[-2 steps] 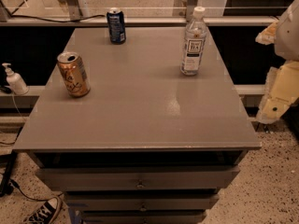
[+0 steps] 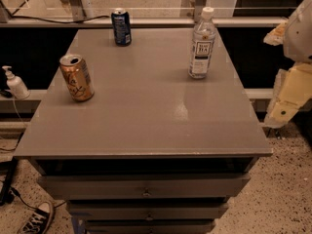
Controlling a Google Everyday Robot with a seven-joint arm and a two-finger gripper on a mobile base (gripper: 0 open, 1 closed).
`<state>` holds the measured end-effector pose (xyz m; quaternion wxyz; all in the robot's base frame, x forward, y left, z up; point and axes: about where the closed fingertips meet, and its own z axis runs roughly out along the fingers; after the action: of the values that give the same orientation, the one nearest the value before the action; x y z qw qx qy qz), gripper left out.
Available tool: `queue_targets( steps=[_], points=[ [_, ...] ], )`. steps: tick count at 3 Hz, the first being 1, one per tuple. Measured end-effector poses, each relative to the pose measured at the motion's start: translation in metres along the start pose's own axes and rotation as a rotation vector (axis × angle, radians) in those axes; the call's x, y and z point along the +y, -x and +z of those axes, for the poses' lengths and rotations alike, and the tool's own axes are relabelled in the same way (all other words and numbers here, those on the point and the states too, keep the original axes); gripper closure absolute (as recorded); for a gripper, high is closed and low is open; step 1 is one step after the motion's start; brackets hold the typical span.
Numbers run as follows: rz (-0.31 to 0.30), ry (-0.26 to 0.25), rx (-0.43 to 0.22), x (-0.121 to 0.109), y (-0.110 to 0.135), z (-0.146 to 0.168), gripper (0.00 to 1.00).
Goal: Knock pepsi can over
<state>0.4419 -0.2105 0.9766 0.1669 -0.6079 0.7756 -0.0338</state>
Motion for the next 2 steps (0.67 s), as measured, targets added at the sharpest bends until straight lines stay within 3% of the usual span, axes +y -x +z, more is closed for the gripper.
queue_targets(
  steps=[1,2],
  points=[
    [-0.002,0.025,-0.071,-0.006,0.02,0.02,0.0],
    [-0.024,0.025,-0.173,-0.021,0.063,0.037,0.0]
  ],
)
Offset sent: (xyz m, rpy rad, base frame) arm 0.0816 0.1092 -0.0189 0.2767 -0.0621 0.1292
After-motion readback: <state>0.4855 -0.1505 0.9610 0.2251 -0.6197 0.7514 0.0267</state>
